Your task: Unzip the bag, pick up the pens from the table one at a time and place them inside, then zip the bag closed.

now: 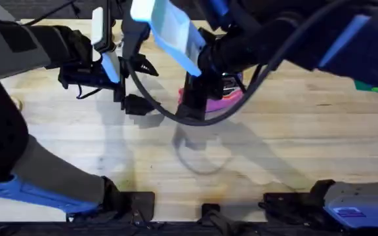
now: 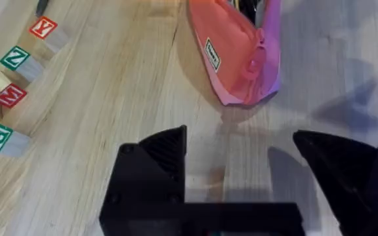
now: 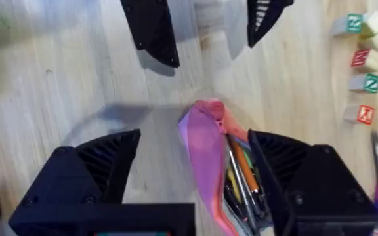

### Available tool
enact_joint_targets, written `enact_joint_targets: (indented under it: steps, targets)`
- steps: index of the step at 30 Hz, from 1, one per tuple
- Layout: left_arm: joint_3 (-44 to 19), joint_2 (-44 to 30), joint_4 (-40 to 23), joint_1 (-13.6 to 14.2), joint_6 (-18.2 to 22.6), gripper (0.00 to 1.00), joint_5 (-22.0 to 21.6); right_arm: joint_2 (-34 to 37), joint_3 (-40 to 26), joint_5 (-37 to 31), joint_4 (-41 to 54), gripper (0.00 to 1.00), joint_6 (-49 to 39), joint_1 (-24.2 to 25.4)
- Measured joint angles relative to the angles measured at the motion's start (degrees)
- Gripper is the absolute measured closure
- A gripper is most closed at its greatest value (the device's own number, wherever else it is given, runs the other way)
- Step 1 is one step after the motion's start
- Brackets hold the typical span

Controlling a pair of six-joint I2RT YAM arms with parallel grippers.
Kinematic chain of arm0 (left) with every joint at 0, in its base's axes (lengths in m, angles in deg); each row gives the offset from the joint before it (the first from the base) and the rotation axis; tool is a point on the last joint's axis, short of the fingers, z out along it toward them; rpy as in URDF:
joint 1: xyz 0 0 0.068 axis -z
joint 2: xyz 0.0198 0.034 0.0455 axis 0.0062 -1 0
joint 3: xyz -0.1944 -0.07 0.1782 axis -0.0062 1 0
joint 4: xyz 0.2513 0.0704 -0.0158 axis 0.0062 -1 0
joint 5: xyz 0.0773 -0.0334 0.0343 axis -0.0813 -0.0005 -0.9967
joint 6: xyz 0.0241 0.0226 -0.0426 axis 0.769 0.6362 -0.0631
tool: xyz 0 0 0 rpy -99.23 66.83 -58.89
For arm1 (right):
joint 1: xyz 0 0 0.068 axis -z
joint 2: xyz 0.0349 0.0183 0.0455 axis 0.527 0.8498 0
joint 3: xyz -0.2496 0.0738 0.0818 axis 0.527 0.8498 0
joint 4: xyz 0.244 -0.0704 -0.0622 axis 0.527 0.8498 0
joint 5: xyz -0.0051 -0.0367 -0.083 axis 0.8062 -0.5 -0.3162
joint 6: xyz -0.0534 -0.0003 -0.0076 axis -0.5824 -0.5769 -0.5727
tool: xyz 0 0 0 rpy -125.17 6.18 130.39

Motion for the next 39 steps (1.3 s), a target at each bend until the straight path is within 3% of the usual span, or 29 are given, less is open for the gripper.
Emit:
enact_joint_targets:
  steps: [12, 21, 28, 32, 35, 36, 39]
  targets:
    - [0.0, 0.0, 0.0, 0.0, 0.0, 0.007, 0.0, 8.0, 0.0, -0.1, -3.0, 0.004, -0.5, 0.0]
    - [0.0, 0.0, 0.0, 0.0, 0.0, 0.007, 0.2, 12.3, 0.0, -1.5, -7.4, 0.004, -7.0, 0.3]
    - [0.0, 0.0, 0.0, 0.0, 0.0, 0.007, 0.2, 14.6, 0.0, -2.4, -9.0, 0.005, -8.3, 2.5]
    - [0.0, 0.0, 0.0, 0.0, 0.0, 0.007, 0.4, 16.6, 0.0, -2.3, -11.6, 0.007, -4.4, 5.1]
    - [0.0, 0.0, 0.0, 0.0, 0.0, 0.007, 0.4, 16.8, 0.0, -2.3, -11.6, 0.046, -3.8, 5.2]
    - [0.0, 0.0, 0.0, 0.0, 0.0, 0.007, 0.5, 16.8, 0.0, -2.3, -11.7, 0.124, -3.6, 5.2]
    - [0.0, 0.0, 0.0, 0.0, 0.0, 0.007, 0.6, 16.9, 0.0, -2.3, -11.7, 0.192, -3.3, 5.2]
